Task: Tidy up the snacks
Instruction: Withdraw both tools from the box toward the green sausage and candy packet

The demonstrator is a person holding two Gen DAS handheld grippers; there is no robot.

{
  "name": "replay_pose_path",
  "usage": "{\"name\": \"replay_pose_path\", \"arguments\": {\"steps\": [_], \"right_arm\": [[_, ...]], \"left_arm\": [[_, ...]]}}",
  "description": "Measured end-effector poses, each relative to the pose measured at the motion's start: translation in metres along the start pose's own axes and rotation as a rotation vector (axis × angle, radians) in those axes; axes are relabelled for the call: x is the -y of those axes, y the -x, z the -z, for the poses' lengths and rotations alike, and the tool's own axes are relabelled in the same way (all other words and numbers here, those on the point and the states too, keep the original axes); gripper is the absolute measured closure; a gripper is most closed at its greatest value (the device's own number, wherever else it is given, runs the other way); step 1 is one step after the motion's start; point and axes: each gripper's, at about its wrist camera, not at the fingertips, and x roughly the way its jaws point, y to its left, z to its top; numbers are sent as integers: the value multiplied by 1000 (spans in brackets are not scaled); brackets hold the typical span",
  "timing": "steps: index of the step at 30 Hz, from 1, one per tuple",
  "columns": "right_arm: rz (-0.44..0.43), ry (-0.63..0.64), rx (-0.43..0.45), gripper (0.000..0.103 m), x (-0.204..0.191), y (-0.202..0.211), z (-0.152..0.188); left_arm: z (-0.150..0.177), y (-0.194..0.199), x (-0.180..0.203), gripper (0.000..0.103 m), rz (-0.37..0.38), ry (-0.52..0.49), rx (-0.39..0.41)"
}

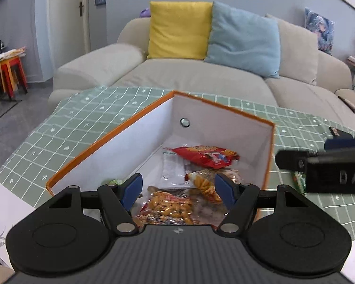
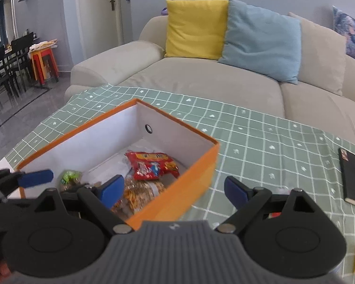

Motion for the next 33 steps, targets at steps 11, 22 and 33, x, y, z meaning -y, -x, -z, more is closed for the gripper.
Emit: {"name": "replay_pose_path", "arguments": {"steps": [11, 22, 33], "right_arm": [[90, -24, 23, 14, 37, 47, 53], [133, -43, -69, 14, 89, 47, 90], [209, -189, -72, 22, 139, 26, 102]], "left_arm": [[12, 29, 34, 21, 100, -38, 71], [22, 21, 84, 21, 249, -136, 15], [28, -8, 120, 22, 317, -169, -30]]}}
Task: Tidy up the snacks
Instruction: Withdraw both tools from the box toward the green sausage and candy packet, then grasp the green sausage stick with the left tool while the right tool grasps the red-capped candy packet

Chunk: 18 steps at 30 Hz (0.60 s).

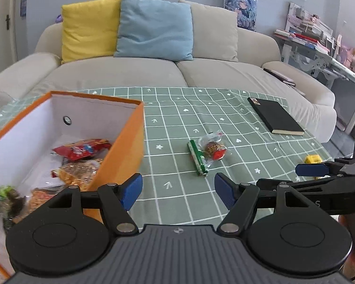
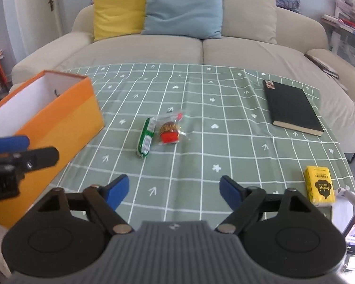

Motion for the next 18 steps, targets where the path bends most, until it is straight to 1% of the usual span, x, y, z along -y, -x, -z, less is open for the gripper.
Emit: {"name": "replay_pose_path", "arguments": {"steps": [1, 3, 5, 6, 7, 9, 12, 14, 16, 18], "right_arm": [[0, -5, 4, 22, 2, -1, -2], [-26, -10, -14, 22, 5, -5, -8], [-45, -12, -33, 22, 8, -10, -15], [-50, -5, -37, 25, 8, -12, -19], [-53, 8, -39, 29, 10, -15, -25], [-62, 28, -39, 30, 13, -22, -35], [-92, 67, -30, 37, 19, -40, -48], [-119, 65, -34, 40, 24, -55, -53], [-140, 47, -45, 46, 29, -70, -59], [-150, 29, -51, 47, 34, -84, -64]], "left_arm": [[-2, -4, 0, 22, 5, 15, -7], [-8, -12, 0, 24, 1, 31, -20], [-14, -22, 1, 25, -12, 17, -40], [-16, -28, 2, 25, -19, 8, -57], [-18, -34, 3, 28, -22, 0, -69], [-22, -46, 6, 29, -22, -14, -85], [-26, -65, 10, 32, -2, -13, -107], [-28, -79, 12, 36, 8, -4, -123], [-30, -93, 11, 40, 14, 8, -135], [-30, -108, 10, 40, 10, 24, -144]]}}
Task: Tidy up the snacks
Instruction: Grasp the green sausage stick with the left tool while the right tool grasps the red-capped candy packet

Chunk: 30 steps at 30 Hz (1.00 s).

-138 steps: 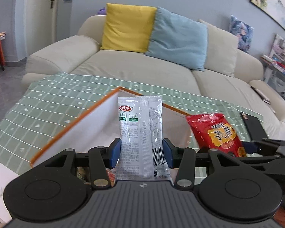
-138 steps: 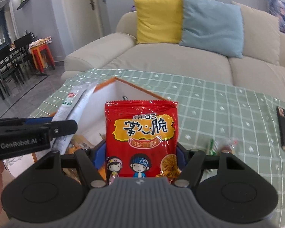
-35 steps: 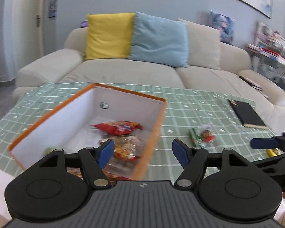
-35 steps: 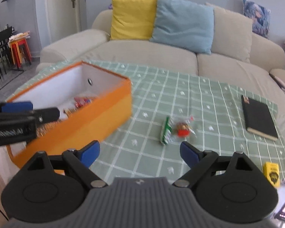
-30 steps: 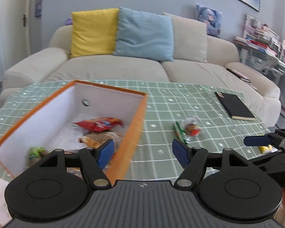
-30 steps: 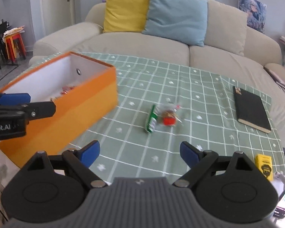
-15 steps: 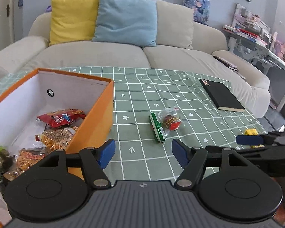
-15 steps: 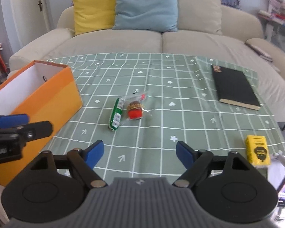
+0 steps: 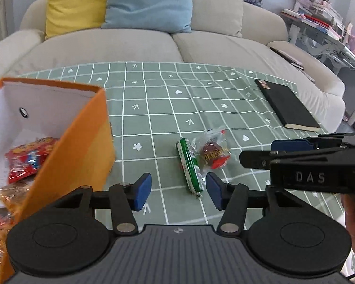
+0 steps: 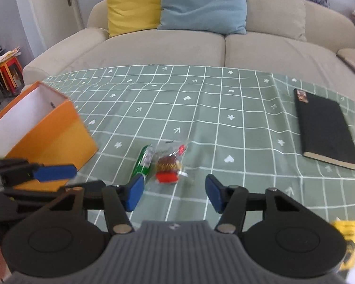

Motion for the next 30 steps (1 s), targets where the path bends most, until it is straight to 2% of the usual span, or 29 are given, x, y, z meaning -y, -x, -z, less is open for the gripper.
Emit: {"name": "replay_pose_path", "arguments": {"steps": [7, 12, 18, 20, 30], "right_arm": [[-93, -41, 12, 50, 7, -35, -16], [-92, -53, -20, 52, 8, -54, -19], [-99, -77, -48, 61, 10, -68, -18], [-101, -82, -59, 68, 11, -69, -17], [-100, -123, -68, 68, 19, -72, -16]], "left_arm": [[-6, -30, -2, 44, 26, 2, 3], [-10, -45, 0, 44, 33, -1, -1], [-10, -60, 4, 55, 22, -12, -18], [-10, -64, 4, 59, 29, -3, -22], [-12, -76, 15, 70, 0, -54, -40]]}}
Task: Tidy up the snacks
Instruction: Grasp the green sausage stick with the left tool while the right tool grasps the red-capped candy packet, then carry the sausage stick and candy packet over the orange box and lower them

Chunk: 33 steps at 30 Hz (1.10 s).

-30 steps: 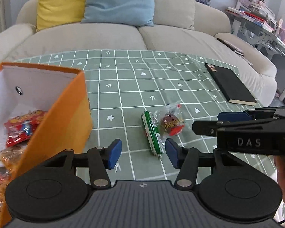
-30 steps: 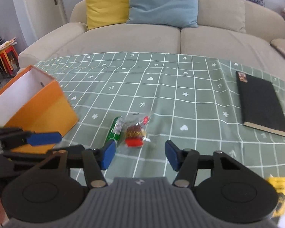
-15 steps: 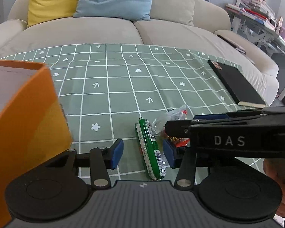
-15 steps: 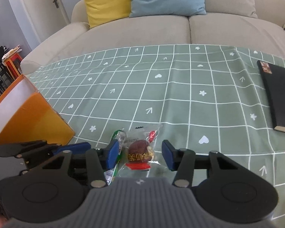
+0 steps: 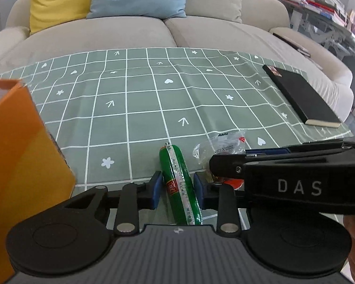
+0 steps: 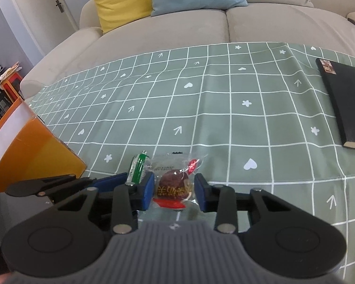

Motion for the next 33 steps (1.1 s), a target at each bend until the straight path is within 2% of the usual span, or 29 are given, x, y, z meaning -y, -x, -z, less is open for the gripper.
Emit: {"name": "replay_pose_path", "arguments": {"steps": [2, 9, 18, 27, 33], "right_arm": [[-3, -4, 0, 68, 1, -1, 0], [-4, -21, -36, 71, 2, -3, 3], [27, -53, -35, 72, -4, 4, 12], [50, -25, -60, 72, -25, 31, 26], [41, -51, -50, 72, -35, 57, 33]], "left_arm": [[0, 0, 2, 74, -1, -12, -7], [13, 13, -2, 76, -16, -31, -30], [36, 40, -12, 77, -34, 40, -42], [48, 90, -16, 77, -2, 121, 40], [58, 126, -17, 77, 24, 157, 100]]}}
